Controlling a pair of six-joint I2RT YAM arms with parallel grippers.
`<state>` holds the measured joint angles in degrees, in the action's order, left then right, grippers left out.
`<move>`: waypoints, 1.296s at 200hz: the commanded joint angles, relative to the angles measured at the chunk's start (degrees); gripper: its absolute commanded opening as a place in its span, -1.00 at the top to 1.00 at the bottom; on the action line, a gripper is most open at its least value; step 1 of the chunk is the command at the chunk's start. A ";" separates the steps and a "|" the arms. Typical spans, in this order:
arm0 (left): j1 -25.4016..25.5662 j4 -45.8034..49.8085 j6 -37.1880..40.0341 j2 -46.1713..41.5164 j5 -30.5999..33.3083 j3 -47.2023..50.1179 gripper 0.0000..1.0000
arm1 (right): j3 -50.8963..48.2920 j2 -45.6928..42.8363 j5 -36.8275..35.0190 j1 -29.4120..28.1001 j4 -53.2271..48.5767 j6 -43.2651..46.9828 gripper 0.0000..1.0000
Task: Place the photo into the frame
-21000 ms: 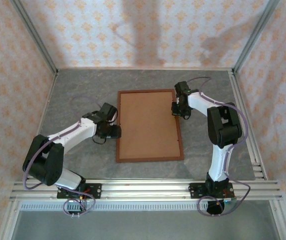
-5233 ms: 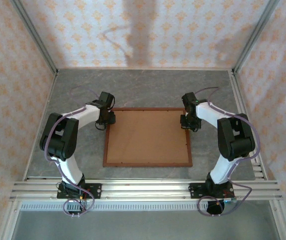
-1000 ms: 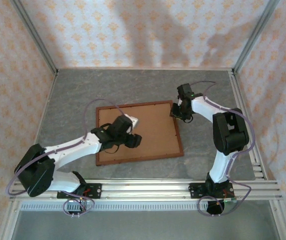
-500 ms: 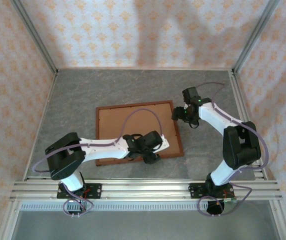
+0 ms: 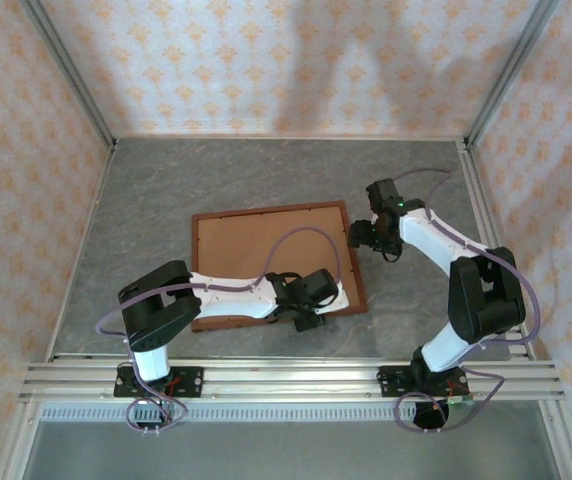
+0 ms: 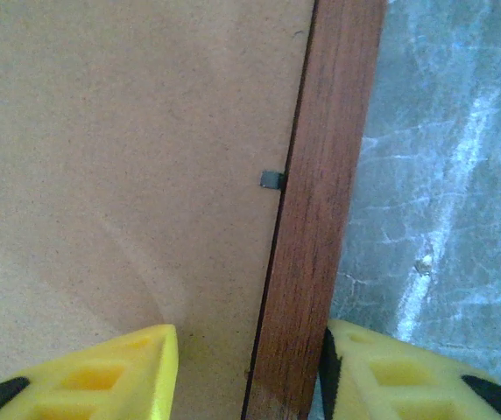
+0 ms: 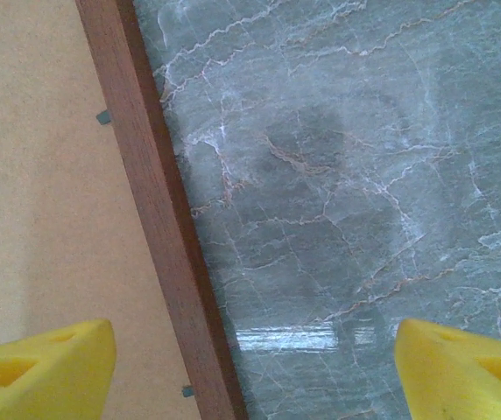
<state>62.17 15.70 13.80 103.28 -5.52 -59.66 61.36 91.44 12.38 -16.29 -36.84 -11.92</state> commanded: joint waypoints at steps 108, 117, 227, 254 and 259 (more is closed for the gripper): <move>-0.98 -2.97 1.08 -3.87 -2.67 1.41 1.00 | -7.97 -4.64 11.42 0.26 -2.18 -1.90 -0.51; -1.66 -3.47 0.68 -5.15 -3.44 1.58 1.00 | -8.65 -4.86 12.64 -0.02 -1.94 -1.96 -0.48; -5.49 -7.31 -1.72 -10.49 -6.61 4.03 1.00 | -16.93 -9.47 24.77 -1.01 5.64 -8.25 -0.32; -5.79 -7.93 -2.23 -10.21 -6.52 4.58 1.00 | -17.68 -10.55 24.74 -0.93 6.52 -8.99 0.04; -5.81 -8.04 -2.18 -10.12 -6.44 4.71 1.00 | -17.77 -10.80 24.58 -0.93 6.52 -9.12 0.08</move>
<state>57.23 12.08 13.52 94.85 -11.84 -55.61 44.21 82.74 35.68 -17.10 -32.23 -19.38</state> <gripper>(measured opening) 0.071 0.499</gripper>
